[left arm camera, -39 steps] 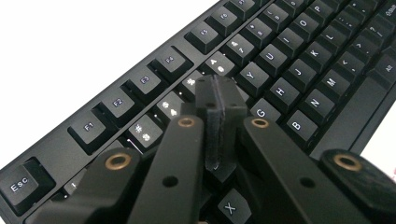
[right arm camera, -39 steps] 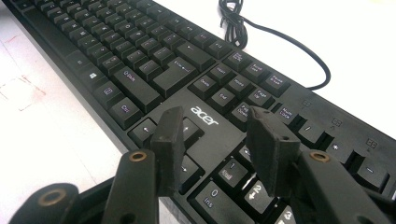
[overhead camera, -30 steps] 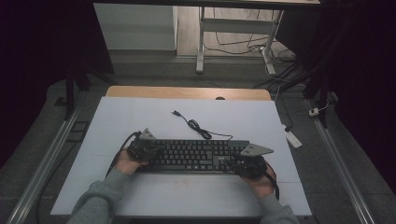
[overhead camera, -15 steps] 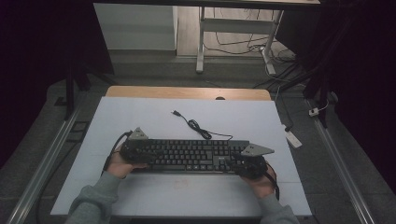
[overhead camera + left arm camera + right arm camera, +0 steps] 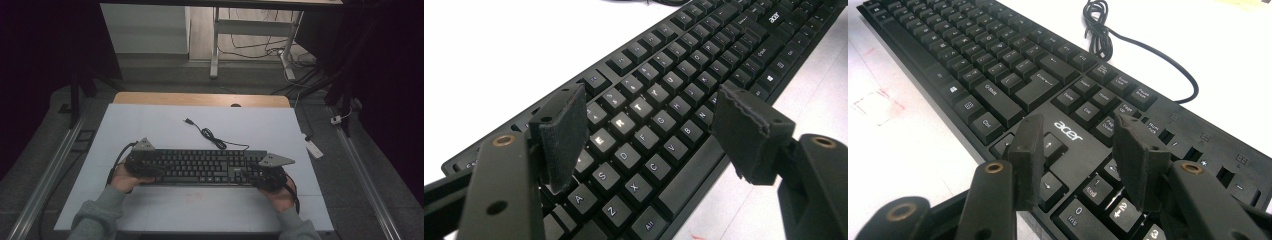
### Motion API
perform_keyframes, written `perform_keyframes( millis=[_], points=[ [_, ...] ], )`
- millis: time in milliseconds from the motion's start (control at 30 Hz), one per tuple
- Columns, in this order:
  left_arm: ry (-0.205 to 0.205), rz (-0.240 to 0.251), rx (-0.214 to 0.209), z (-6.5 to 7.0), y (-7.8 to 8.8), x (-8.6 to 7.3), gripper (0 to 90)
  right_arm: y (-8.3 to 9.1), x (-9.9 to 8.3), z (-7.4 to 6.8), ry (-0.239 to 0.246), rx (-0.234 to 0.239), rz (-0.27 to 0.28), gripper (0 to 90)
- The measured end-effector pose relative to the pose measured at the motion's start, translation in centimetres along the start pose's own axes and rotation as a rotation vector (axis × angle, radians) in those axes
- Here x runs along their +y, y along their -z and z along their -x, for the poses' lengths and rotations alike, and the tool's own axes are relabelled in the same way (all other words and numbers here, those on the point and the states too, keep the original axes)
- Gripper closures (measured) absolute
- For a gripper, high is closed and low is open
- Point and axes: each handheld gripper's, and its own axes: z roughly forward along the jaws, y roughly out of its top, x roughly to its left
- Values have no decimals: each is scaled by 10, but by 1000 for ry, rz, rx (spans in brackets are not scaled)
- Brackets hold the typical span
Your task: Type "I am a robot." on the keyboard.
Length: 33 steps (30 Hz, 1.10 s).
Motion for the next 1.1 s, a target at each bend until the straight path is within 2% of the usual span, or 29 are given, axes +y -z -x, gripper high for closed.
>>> perform_keyframes(
  millis=[333, 633, 767, 867, 1100],
  points=[
    [2, -4, -11, -1, -1, 0, 303, -2, 8, -7, 3, 15, 25, 500],
    [3, -3, -16, -1, -1, 0, 303, -7, 19, -13, 6, 35, 46, 510],
    [4, -2, -14, -1, 0, 0, 303, -10, 25, -16, 8, 47, 61, 567],
    [5, -1, -13, -1, 0, 0, 303, -13, 28, -19, 7, 65, 65, 642],
    [2, -3, -13, -1, -1, 0, 303, -25, 37, -26, 40, 115, 49, 827]
  ],
)
